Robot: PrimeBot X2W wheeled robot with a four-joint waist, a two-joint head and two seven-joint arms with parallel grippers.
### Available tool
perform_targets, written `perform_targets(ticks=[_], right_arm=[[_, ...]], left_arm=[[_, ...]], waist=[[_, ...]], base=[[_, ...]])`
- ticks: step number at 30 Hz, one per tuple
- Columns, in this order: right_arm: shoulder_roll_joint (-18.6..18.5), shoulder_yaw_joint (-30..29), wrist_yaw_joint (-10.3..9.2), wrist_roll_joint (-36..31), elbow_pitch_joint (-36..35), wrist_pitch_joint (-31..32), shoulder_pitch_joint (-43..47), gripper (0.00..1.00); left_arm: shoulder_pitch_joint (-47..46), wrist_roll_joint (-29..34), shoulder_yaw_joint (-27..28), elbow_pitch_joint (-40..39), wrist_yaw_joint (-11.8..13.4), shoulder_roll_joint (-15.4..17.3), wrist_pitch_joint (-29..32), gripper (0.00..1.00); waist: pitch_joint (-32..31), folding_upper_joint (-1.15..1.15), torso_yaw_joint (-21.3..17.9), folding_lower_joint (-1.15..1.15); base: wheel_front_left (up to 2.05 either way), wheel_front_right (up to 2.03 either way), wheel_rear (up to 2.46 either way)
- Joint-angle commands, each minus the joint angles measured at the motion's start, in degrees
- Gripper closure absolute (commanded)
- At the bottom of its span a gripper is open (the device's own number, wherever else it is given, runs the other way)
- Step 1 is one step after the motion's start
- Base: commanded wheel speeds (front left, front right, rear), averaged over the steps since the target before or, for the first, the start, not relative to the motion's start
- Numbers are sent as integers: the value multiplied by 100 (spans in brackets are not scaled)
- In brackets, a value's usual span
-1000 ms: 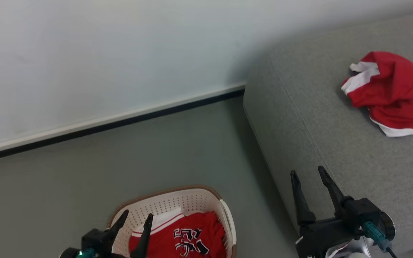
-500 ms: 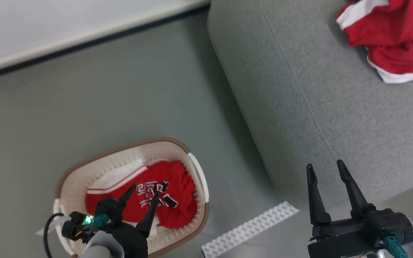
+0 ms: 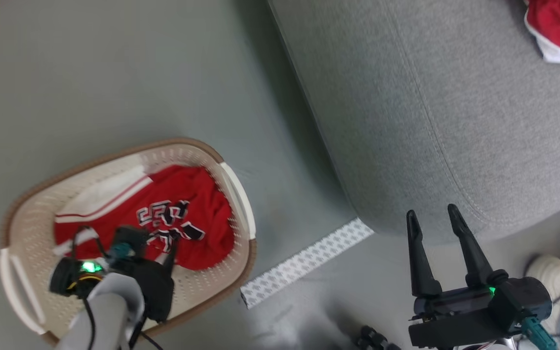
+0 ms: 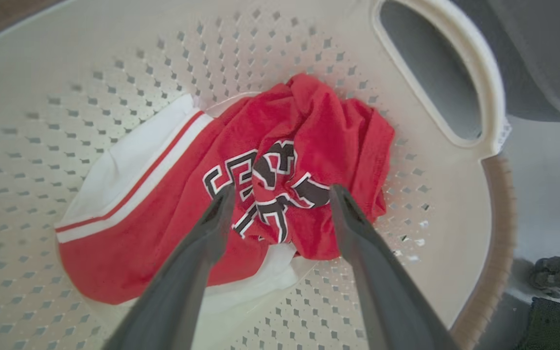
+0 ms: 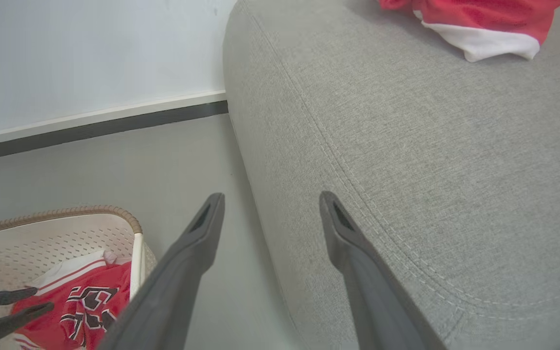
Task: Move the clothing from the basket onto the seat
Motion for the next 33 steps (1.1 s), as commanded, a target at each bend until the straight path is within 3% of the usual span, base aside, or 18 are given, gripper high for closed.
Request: perform_targets(ticks=[1,13,22,31,32,33], right_arm=[[18,18,-2,62,-27,-24,32,0],[17,20,-2,219,-415,-25,441,0],[17,-101,-2,271,-690,-25,836,0],[17,-119,-3,249,-1001,-25,1220,0],[17,-114,-2,254,-1012,-25,1251,0],[16,-105,-2,255,-1022,-25,1275,0]], left_arm=[[-72,-57,49,98,52,57,47,0],[-713,-608,559,1070,470,96,474,0],[-1252,-692,539,1669,324,109,490,0],[-1641,-664,362,1977,379,-88,557,0],[-1640,-668,342,1994,371,-111,554,3],[-1636,-690,330,2012,335,-132,556,40]], waist=[[414,-1,-296,-1],[665,-1,-340,-1],[878,-1,-291,-1],[1116,-1,-196,-1],[1128,-1,-191,-1],[1138,-1,-183,-1]], base=[[0,0,0],[0,0,0],[0,0,0],[0,0,0],[0,0,0],[0,0,0]])
